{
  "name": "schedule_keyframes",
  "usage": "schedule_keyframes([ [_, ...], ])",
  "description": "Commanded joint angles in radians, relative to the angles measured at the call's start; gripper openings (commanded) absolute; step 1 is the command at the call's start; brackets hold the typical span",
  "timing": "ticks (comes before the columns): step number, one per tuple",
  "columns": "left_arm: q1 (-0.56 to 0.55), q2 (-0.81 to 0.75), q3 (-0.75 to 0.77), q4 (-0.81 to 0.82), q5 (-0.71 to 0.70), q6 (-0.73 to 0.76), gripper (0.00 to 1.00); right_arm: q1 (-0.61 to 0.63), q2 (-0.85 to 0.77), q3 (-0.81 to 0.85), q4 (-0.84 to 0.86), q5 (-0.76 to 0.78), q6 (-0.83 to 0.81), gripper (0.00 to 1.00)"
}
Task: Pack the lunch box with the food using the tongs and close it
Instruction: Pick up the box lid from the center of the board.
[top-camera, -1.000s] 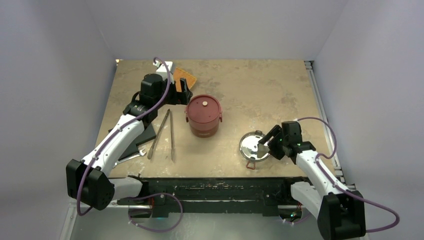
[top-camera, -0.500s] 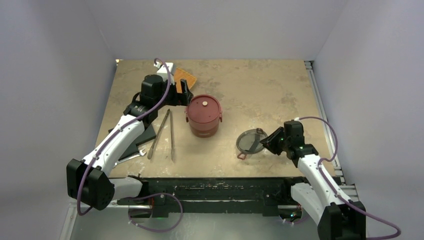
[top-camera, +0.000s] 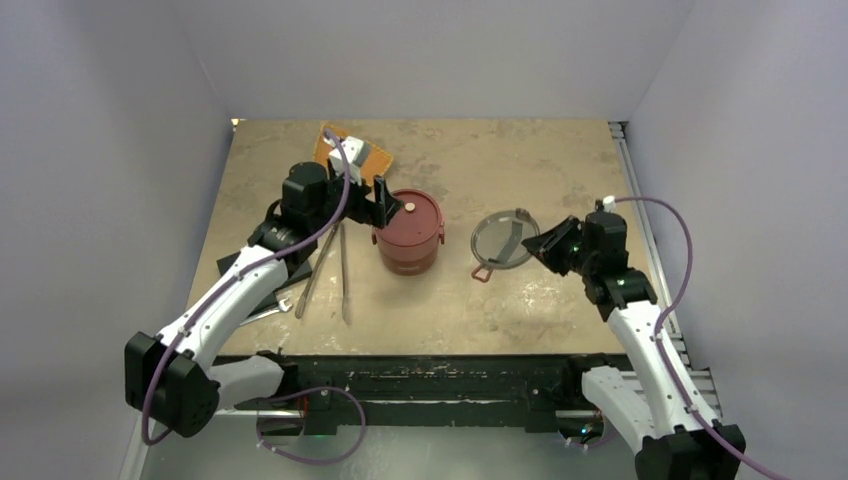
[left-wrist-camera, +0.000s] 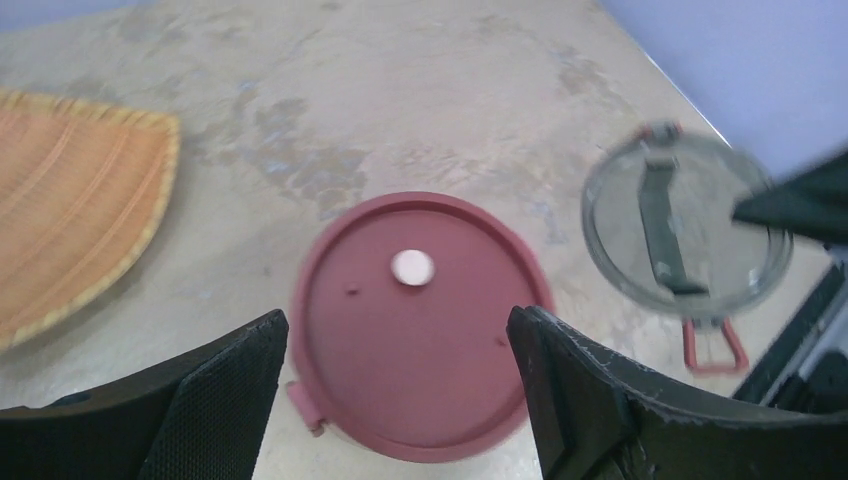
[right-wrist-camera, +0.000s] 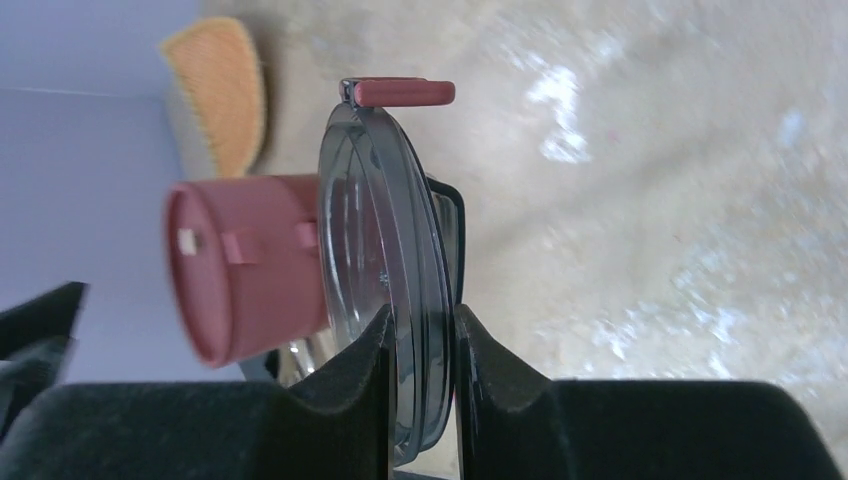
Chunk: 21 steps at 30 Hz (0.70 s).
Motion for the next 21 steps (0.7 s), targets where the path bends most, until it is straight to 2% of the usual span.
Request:
schedule_keyframes([
  [1, -0.113, -0.102, -0.040, 0.156, 0.075, 0.167, 0.82, -0.004, 0.055, 0.227, 0.004, 0.001, -0.120, 0.00],
  [6, -0.265, -0.103, -0.023, 0.172, 0.033, 0.217, 0.78, -0.001, 0.168, 0.458, -0.071, -0.033, -0.256, 0.00],
  [10, -0.412, -0.085, 0.022, 0.183, -0.057, 0.267, 0.78, 0.005, 0.200, 0.532, -0.039, -0.064, -0.238, 0.00],
  [12, -0.517, -0.055, 0.059, 0.180, -0.150, 0.326, 0.77, 0.017, 0.218, 0.541, 0.004, -0.100, -0.203, 0.00],
  [17, -0.746, 0.074, 0.161, 0.180, -0.561, 0.446, 0.77, 0.156, 0.269, 0.583, 0.059, -0.047, -0.133, 0.00],
  [21, -0.808, 0.151, 0.189, 0.254, -0.659, 0.491, 0.79, 0.200, 0.293, 0.599, 0.074, -0.035, -0.095, 0.00],
])
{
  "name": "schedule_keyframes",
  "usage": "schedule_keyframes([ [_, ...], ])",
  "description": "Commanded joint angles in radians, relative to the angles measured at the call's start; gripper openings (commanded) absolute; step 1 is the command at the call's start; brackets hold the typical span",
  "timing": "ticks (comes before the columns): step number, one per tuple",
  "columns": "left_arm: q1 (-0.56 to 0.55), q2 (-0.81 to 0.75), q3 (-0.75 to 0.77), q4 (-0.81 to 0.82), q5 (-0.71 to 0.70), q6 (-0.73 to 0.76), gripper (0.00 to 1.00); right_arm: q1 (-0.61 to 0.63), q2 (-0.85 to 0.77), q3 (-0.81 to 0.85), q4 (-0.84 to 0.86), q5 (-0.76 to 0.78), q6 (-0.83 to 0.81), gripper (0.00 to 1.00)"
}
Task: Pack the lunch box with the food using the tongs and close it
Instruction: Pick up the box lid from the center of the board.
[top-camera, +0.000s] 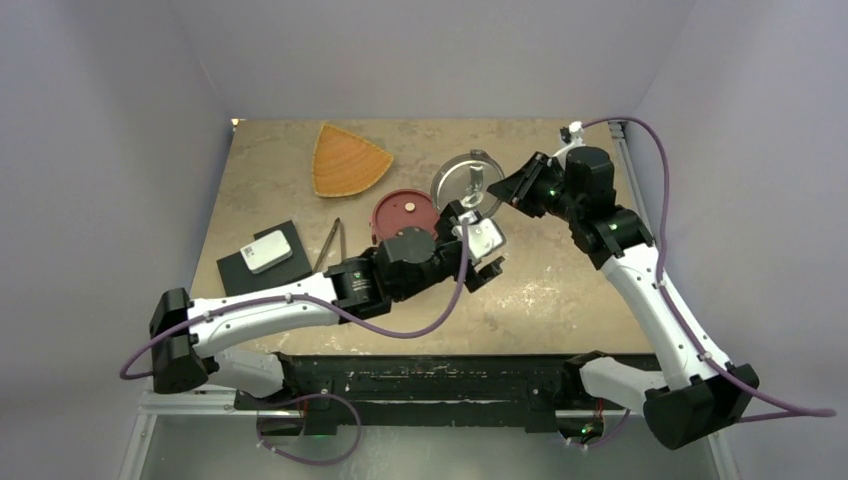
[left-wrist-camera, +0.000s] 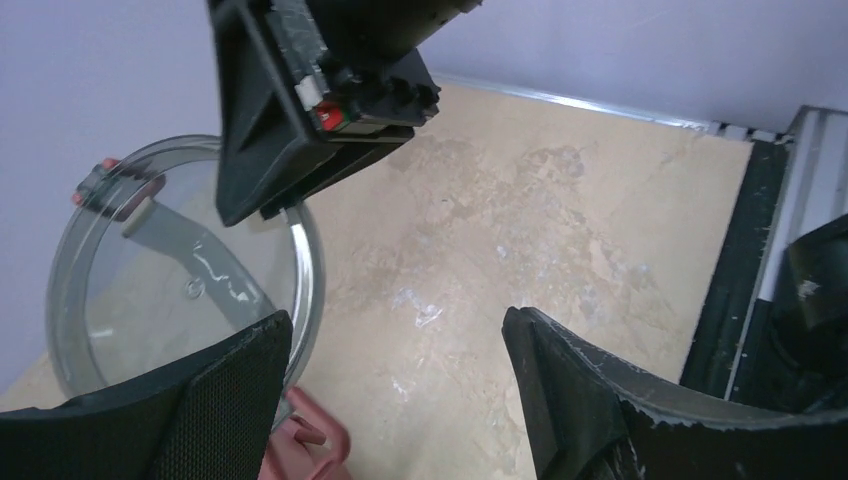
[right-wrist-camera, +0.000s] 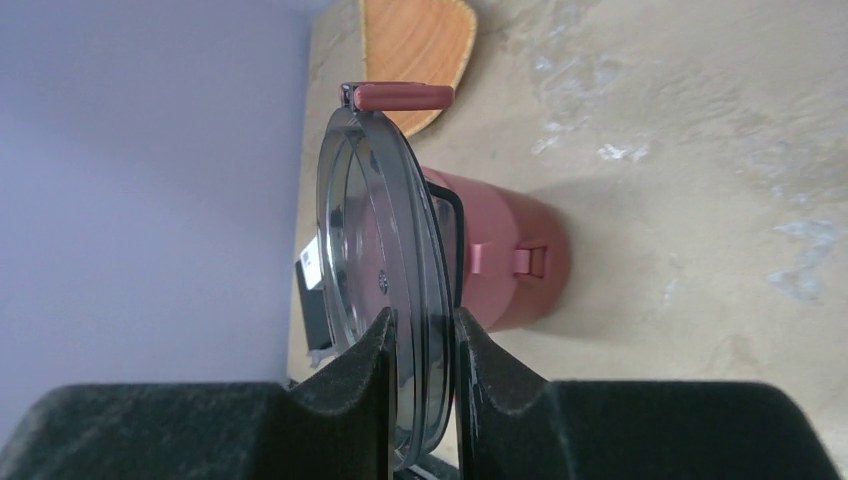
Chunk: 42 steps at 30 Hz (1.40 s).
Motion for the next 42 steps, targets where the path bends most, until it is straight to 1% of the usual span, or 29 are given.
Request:
schedule_keyframes([
  [1, -0.041, 0.067, 0.052, 0.102, -0.239, 0.096, 0.79, 0.034, -0.003, 0.062, 0.079, 0.014, 0.067, 0.00],
  [7, -0.064, 0.146, 0.073, 0.137, -0.406, 0.171, 0.79, 0.038, -0.022, 0.083, 0.064, 0.027, 0.068, 0.00],
  [10, -0.084, 0.171, 0.075, 0.168, -0.460, 0.219, 0.75, 0.038, -0.027, 0.077, 0.068, 0.022, 0.069, 0.00],
  [15, -0.092, 0.216, 0.101, 0.173, -0.516, 0.251, 0.55, 0.039, -0.030, 0.051, 0.085, 0.006, 0.075, 0.00],
  [19, -0.098, 0.249, 0.105, 0.190, -0.562, 0.287, 0.47, 0.039, -0.033, 0.041, 0.094, -0.003, 0.081, 0.00],
  [24, -0.109, 0.276, 0.104, 0.227, -0.608, 0.341, 0.26, 0.039, -0.035, 0.030, 0.103, 0.001, 0.083, 0.00],
  [25, -0.110, 0.281, 0.106, 0.231, -0.609, 0.349, 0.21, 0.039, -0.035, 0.027, 0.109, -0.002, 0.084, 0.00],
  [26, -0.113, 0.285, 0.107, 0.235, -0.616, 0.353, 0.14, 0.039, -0.036, 0.025, 0.113, -0.005, 0.086, 0.00],
  [27, -0.114, 0.289, 0.111, 0.238, -0.623, 0.354, 0.09, 0.039, -0.036, 0.024, 0.119, -0.009, 0.086, 0.02],
  [28, -0.114, 0.293, 0.116, 0.238, -0.630, 0.354, 0.03, 0.039, -0.037, 0.024, 0.125, -0.010, 0.086, 0.06],
  [29, -0.114, 0.294, 0.120, 0.238, -0.639, 0.348, 0.00, 0.039, -0.040, 0.024, 0.132, -0.011, 0.086, 0.09],
  [31, -0.114, 0.289, 0.126, 0.236, -0.650, 0.324, 0.00, 0.039, -0.045, 0.027, 0.141, 0.001, 0.084, 0.15],
  [34, -0.111, 0.260, 0.127, 0.222, -0.648, 0.267, 0.00, 0.039, -0.061, 0.030, 0.163, 0.038, 0.084, 0.18],
  [36, -0.092, 0.241, 0.148, 0.164, -0.620, 0.188, 0.00, 0.038, -0.069, 0.030, 0.172, 0.038, 0.095, 0.27],
  [39, -0.006, 0.211, 0.195, 0.004, -0.460, -0.012, 0.00, 0.039, -0.074, 0.043, 0.172, 0.070, 0.076, 0.39],
  [42, 0.084, 0.182, 0.208, -0.105, -0.266, -0.157, 0.00, 0.039, -0.073, 0.070, 0.170, 0.110, 0.053, 0.49],
])
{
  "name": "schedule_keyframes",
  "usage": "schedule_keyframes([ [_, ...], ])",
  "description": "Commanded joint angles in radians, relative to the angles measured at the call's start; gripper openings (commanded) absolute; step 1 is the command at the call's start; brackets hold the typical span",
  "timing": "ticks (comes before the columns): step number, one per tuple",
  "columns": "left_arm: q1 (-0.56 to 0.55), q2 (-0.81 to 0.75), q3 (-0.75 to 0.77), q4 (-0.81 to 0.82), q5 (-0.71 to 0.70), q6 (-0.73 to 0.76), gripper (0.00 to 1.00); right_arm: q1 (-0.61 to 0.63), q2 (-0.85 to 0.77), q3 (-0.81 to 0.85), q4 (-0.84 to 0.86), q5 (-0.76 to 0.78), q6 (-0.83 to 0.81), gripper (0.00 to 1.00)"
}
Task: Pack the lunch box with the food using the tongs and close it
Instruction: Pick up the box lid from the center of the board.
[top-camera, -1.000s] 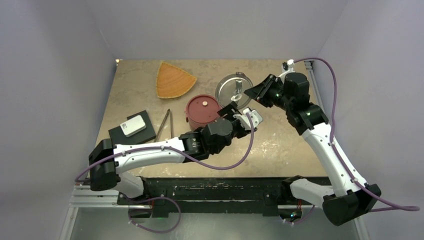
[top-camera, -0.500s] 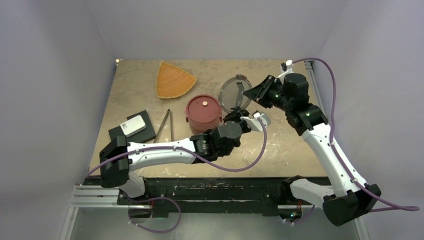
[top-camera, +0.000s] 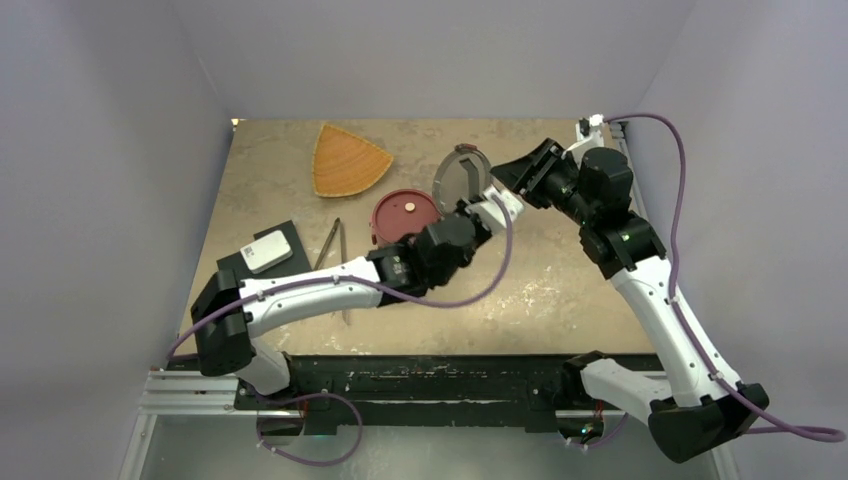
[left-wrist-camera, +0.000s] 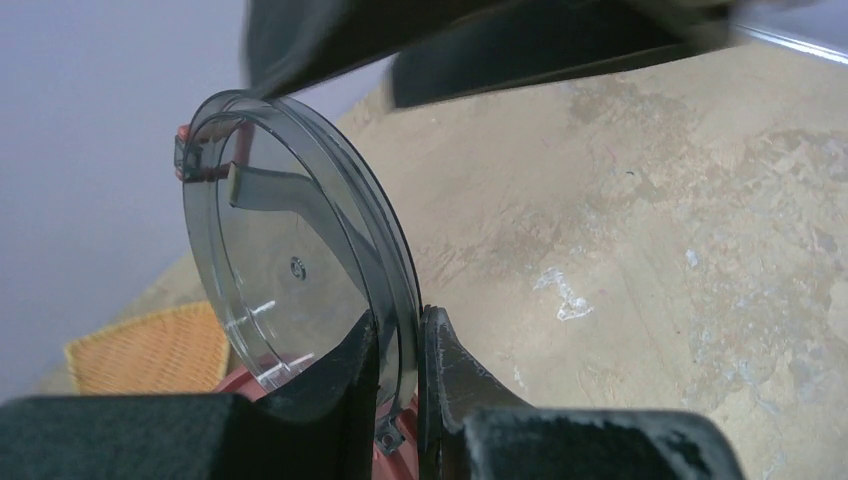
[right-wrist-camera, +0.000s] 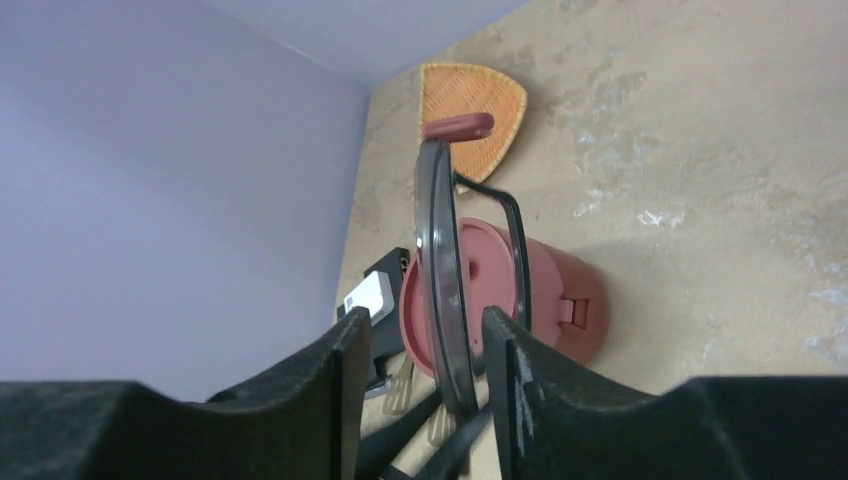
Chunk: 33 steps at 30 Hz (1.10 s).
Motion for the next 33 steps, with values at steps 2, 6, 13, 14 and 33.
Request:
schedule_keyframes([
  [2, 0.154, -0.100, 0.065, -0.213, 0.297, -0.316, 0.00, -0.003, -0.027, 0.076, 0.080, 0.106, -0.012, 0.58],
  [6, 0.216, -0.136, 0.051, -0.265, 0.428, -0.400, 0.00, -0.005, -0.032, 0.088, 0.091, 0.131, -0.060, 0.70],
  [13, 0.397, -0.198, 0.036, -0.275, 0.751, -0.596, 0.00, -0.005, -0.127, -0.107, 0.386, 0.035, -0.302, 0.79],
  [14, 0.428, -0.204, 0.044, -0.281, 0.796, -0.626, 0.00, -0.005, -0.143, -0.143, 0.443, 0.022, -0.367, 0.79],
  [33, 0.733, -0.315, -0.048, -0.137, 1.451, -1.133, 0.00, 0.075, -0.267, -0.657, 1.269, -0.494, -0.906, 0.83],
])
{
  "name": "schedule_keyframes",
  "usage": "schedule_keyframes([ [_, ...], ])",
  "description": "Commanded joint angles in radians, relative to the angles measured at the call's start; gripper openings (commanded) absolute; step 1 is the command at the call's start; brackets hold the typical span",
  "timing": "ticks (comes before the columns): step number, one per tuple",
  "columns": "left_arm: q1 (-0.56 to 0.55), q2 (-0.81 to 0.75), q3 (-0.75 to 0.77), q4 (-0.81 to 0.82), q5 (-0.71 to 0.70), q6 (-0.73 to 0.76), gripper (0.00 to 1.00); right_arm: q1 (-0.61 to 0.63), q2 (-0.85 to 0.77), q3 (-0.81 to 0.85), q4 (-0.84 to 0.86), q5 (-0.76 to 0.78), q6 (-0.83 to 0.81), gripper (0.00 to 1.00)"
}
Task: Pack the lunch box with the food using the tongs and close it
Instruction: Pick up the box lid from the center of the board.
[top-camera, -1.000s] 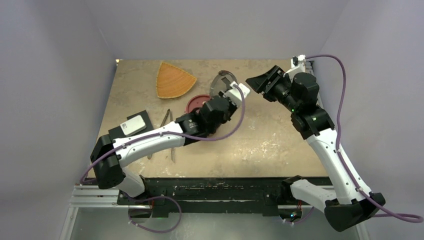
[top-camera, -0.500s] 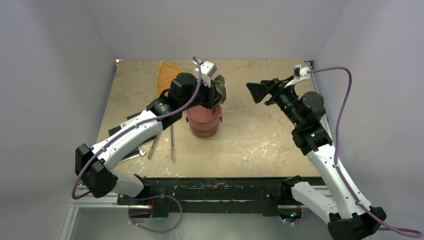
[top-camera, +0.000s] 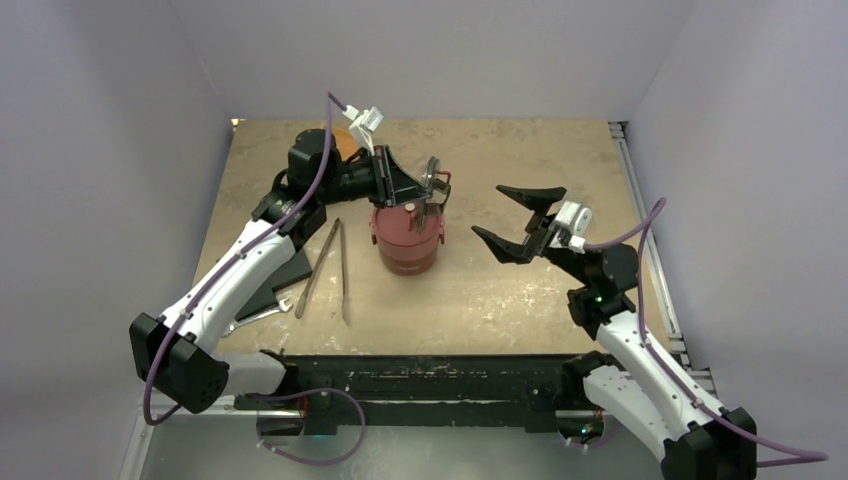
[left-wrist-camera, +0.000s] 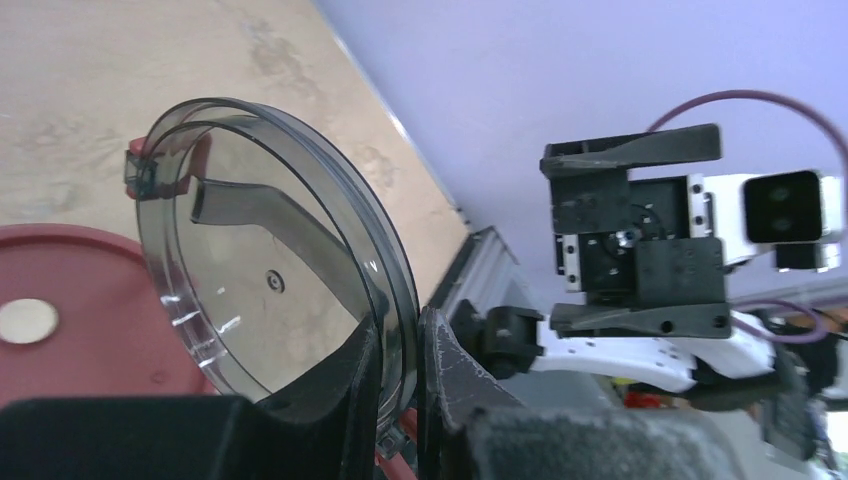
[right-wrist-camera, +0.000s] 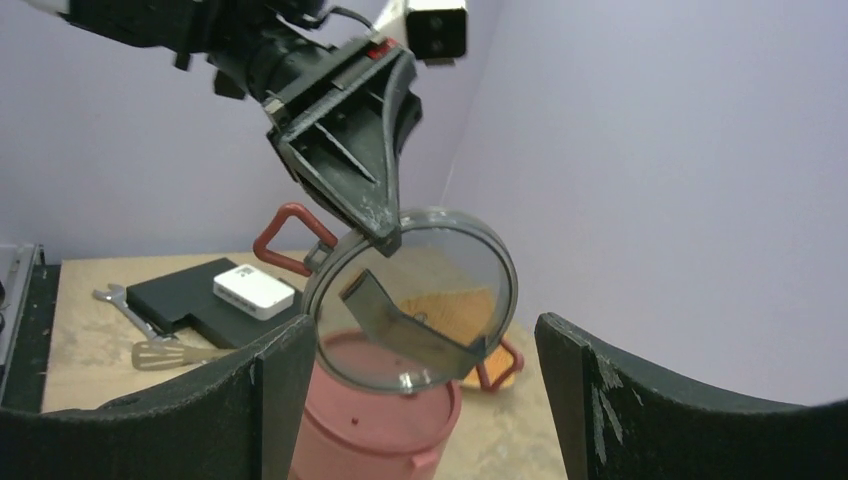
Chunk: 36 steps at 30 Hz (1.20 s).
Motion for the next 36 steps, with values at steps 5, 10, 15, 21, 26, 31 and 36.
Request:
schedule_keyframes([
  [5, 0.021, -0.072, -0.047, 0.221, 0.227, -0.257, 0.00, 0.159, 0.028, 0.036, 0.034, 0.073, -0.281, 0.83],
  [10, 0.022, -0.090, -0.049, 0.229, 0.259, -0.289, 0.00, 0.217, 0.084, 0.074, -0.020, 0.142, -0.363, 0.80],
  [15, 0.022, -0.099, -0.056, 0.230, 0.277, -0.303, 0.00, 0.240, 0.111, 0.107, -0.075, 0.184, -0.416, 0.75],
  [21, 0.022, -0.095, -0.058, 0.236, 0.306, -0.319, 0.00, 0.261, 0.134, 0.123, -0.101, 0.230, -0.463, 0.63],
  [26, 0.022, -0.095, -0.068, 0.237, 0.313, -0.324, 0.00, 0.282, 0.166, 0.152, -0.135, 0.251, -0.493, 0.55],
  [31, 0.022, -0.083, -0.071, 0.241, 0.317, -0.325, 0.00, 0.290, 0.180, 0.167, -0.143, 0.256, -0.504, 0.41],
  [36, 0.038, -0.064, -0.059, 0.209, 0.309, -0.284, 0.00, 0.294, 0.177, 0.179, -0.175, 0.269, -0.495, 0.20],
])
